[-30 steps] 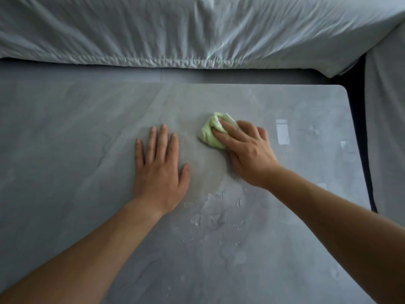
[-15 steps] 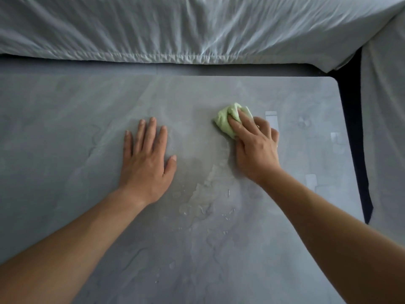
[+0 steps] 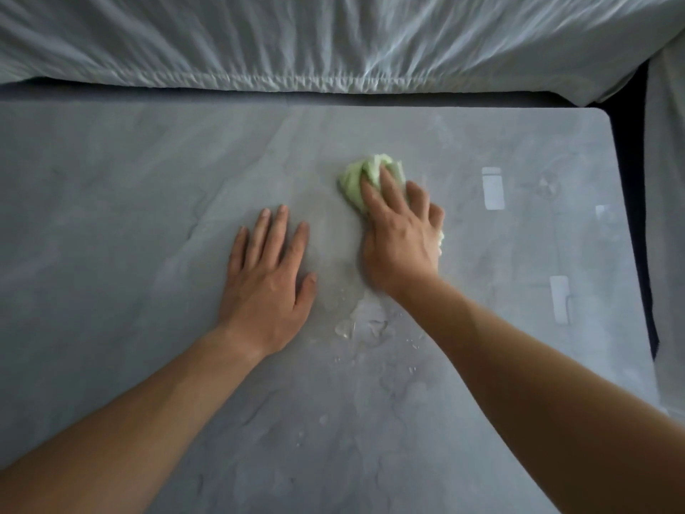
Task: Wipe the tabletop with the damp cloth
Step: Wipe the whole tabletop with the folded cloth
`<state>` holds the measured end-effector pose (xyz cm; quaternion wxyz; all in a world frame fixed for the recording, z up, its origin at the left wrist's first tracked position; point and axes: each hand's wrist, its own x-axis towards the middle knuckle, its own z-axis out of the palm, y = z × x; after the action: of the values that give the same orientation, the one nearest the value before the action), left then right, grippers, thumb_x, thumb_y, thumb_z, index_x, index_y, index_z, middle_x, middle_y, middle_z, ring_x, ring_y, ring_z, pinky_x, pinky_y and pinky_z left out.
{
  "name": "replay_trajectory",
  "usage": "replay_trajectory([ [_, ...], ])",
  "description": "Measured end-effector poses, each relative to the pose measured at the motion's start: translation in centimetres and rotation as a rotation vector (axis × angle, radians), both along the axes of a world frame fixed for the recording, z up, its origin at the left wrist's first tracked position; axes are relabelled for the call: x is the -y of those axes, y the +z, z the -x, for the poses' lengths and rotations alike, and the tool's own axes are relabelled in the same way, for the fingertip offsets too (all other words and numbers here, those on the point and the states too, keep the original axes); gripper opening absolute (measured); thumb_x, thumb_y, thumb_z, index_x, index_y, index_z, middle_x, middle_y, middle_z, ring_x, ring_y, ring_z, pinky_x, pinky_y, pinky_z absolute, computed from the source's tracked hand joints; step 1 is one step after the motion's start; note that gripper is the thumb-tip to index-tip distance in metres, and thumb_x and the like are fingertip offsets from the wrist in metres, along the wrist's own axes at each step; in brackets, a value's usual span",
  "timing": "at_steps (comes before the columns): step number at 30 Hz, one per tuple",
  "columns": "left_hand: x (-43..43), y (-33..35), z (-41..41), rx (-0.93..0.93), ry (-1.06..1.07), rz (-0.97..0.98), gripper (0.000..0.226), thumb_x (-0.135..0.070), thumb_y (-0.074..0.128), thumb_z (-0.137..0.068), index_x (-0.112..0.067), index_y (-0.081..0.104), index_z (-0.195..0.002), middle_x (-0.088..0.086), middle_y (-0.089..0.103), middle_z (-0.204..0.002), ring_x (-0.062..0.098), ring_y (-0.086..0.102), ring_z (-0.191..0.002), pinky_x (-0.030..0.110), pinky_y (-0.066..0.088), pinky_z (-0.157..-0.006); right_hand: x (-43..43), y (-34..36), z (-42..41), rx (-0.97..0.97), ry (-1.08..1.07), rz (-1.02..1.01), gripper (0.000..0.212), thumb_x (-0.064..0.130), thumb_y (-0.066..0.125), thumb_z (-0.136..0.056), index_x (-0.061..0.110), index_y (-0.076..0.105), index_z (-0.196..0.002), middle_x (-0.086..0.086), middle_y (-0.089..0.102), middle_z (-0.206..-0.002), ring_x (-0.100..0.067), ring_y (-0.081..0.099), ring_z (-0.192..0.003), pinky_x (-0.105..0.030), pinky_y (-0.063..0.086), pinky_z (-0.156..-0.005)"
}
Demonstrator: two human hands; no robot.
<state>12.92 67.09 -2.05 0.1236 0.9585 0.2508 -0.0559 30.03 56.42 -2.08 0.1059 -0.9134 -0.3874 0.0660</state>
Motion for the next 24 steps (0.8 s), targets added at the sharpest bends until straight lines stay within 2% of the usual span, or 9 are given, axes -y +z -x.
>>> replay_trajectory([
  [2, 0.1, 0.1, 0.5, -0.025, -0.004, 0.001, 0.069, -0.047, 0.032, -0.093, -0.017, 0.022, -0.154, 0.011, 0.008, -0.164, 0.028, 0.003, -0.152, 0.052, 0.008, -0.121, 1.2, -0.2, 2.0, 0.017, 0.172, -0.017, 0.061, 0.022, 0.053, -0.088, 0.032, 0.043, -0.148, 0.006, 0.033, -0.16, -0.032, 0.035, -0.133, -0.044, 0.028, -0.099],
  [5, 0.2, 0.0, 0.9, -0.04, -0.012, 0.007, 0.07, -0.049, 0.031, -0.094, -0.017, 0.019, -0.155, 0.011, 0.004, -0.165, 0.029, 0.0, -0.152, 0.054, 0.005, -0.121, 2.4, -0.3, 2.0, 0.0, 0.283, -0.018, 0.061, 0.021, 0.059, -0.086, 0.03, 0.048, -0.145, 0.005, 0.038, -0.158, -0.033, 0.04, -0.13, -0.044, 0.032, -0.097],
  [7, 0.3, 0.0, 0.9, -0.045, -0.014, 0.002, 0.071, -0.049, 0.029, -0.093, -0.017, 0.019, -0.155, 0.012, 0.005, -0.164, 0.031, 0.001, -0.152, 0.054, 0.004, -0.121, 0.4, 0.0, -0.1, 0.029, 0.252, 0.003, 0.061, 0.021, 0.056, -0.086, 0.033, 0.047, -0.145, 0.006, 0.037, -0.159, -0.032, 0.039, -0.13, -0.044, 0.031, -0.098],
  [11, 0.3, -0.2, 0.9, 0.008, -0.008, 0.04, 0.067, -0.047, 0.026, -0.095, -0.015, 0.022, -0.154, 0.014, 0.01, -0.164, 0.031, 0.005, -0.151, 0.054, 0.004, -0.121, -4.4, 0.5, -0.6, -0.014, 0.023, 0.014, 0.058, 0.023, 0.046, -0.091, 0.036, 0.041, -0.148, 0.009, 0.029, -0.162, -0.029, 0.03, -0.137, -0.042, 0.024, -0.103],
  [15, 0.5, 0.0, 1.4, 0.072, 0.024, 0.071, 0.065, -0.042, 0.03, -0.095, -0.003, 0.034, -0.147, 0.02, 0.023, -0.159, 0.033, 0.015, -0.149, 0.053, 0.009, -0.121, 0.2, 0.2, 4.6, -0.015, 0.301, -0.046, 0.056, 0.026, 0.054, -0.089, 0.031, 0.049, -0.145, 0.005, 0.038, -0.158, -0.032, 0.039, -0.13, -0.042, 0.03, -0.097],
  [17, 0.7, -0.1, 1.9, 0.08, 0.01, 0.066, 0.064, -0.04, 0.032, -0.094, -0.002, 0.037, -0.145, 0.021, 0.023, -0.159, 0.035, 0.017, -0.149, 0.055, 0.011, -0.12, 2.6, 0.3, 4.2, -0.039, 0.353, -0.018, 0.056, 0.023, 0.058, -0.088, 0.03, 0.052, -0.144, 0.005, 0.039, -0.158, -0.032, 0.041, -0.128, -0.041, 0.03, -0.097],
  [21, 0.8, -0.2, 2.1, 0.053, 0.008, 0.066, 0.067, -0.042, 0.031, -0.093, -0.005, 0.031, -0.148, 0.019, 0.017, -0.161, 0.033, 0.011, -0.15, 0.054, 0.008, -0.121, 2.6, 0.9, -0.5, -0.016, 0.098, 0.005, 0.061, 0.024, 0.039, -0.084, 0.029, 0.052, -0.143, 0.003, 0.042, -0.156, -0.034, 0.04, -0.127, -0.046, 0.031, -0.098],
  [24, 1.3, 0.1, 2.2, 0.036, 0.016, 0.041, 0.068, -0.044, 0.03, -0.093, -0.006, 0.03, -0.149, 0.02, 0.016, -0.161, 0.034, 0.011, -0.15, 0.053, 0.009, -0.12, 2.9, 0.9, 1.4, -0.022, 0.02, -0.014, 0.063, 0.026, 0.033, -0.082, 0.029, 0.052, -0.143, 0.003, 0.041, -0.156, -0.034, 0.039, -0.128, -0.045, 0.03, -0.099],
])
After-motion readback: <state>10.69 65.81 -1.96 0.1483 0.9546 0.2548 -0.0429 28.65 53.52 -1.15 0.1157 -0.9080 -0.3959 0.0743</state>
